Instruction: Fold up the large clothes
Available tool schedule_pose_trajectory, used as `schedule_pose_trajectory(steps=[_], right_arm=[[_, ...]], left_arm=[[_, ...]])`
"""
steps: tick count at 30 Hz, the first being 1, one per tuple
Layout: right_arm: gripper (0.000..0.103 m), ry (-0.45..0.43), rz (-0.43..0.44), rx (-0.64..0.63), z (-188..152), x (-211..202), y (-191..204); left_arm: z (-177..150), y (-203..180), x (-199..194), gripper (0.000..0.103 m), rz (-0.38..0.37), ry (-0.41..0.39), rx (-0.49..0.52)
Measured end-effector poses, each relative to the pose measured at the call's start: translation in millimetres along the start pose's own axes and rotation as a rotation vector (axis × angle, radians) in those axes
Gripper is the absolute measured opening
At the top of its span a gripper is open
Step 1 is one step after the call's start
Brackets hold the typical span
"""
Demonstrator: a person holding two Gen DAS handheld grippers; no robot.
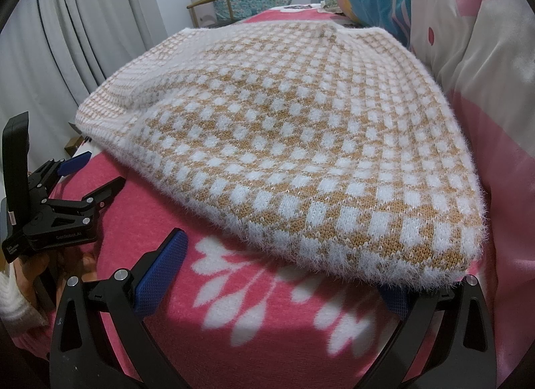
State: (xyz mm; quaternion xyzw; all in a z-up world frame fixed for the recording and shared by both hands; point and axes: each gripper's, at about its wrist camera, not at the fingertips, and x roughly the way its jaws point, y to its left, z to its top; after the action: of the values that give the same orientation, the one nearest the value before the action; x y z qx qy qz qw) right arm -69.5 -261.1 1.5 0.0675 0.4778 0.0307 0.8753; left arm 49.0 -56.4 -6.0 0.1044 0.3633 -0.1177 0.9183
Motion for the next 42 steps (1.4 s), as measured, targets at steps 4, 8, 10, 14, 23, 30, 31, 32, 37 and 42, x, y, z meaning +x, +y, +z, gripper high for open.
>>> schedule_pose_trajectory(steps=[4,8,10,14,23,30,31,32,37,42], right_arm=[[0.097,0.000,0.000,0.000,0.2,0.0,-0.1],[0.097,0.000,0.000,0.000,0.2,0.1,-0.2],[0.096,0.000,0.000,0.000,0.2,0.1,-0.2],[0.097,0.000,0.000,0.000,-0.2,-0.1,-0.2],[0.097,0.000,0.000,0.000,-0.1,-0.1,-0.3],[0.097,0.000,0.000,-0.001,0.0,0.0,-0.3],[0.096,0.000,0.000,0.000,0.2,0.0,-0.4],[0.097,0.000,0.000,0.000,-0.2,-0.1,-0.3],[0.097,0.000,0.000,-0.001,0.2,0.1,-0.3],[0.097,0.000,0.000,0.000,0.0,0.0,-0.5]], left_arm=[[-0.8,0.9,-0.6,0.100,0.003,-0.002,0.002],[-0.6,0.6,-0.3,0.100,0.004,-0.003,0.003],[-1.3,1.3,-1.1,0.100,0.004,-0.003,0.004],[-1.2,2.5,-1.1,0.100,0.005,-0.003,0.004],[-1.1,1.4,-1.3,0.100,0.005,-0.003,0.005],[-1.0,1.0,-1.3,0.100,0.006,-0.003,0.006],[-1.1,1.3,-1.3,0.100,0.005,-0.002,0.006],[-1.1,0.9,-1.3,0.100,0.005,-0.002,0.005],[-1.2,3.0,-1.1,0.100,0.007,-0.003,0.007],[-1.4,1.0,-1.4,0.100,0.007,-0.003,0.007]])
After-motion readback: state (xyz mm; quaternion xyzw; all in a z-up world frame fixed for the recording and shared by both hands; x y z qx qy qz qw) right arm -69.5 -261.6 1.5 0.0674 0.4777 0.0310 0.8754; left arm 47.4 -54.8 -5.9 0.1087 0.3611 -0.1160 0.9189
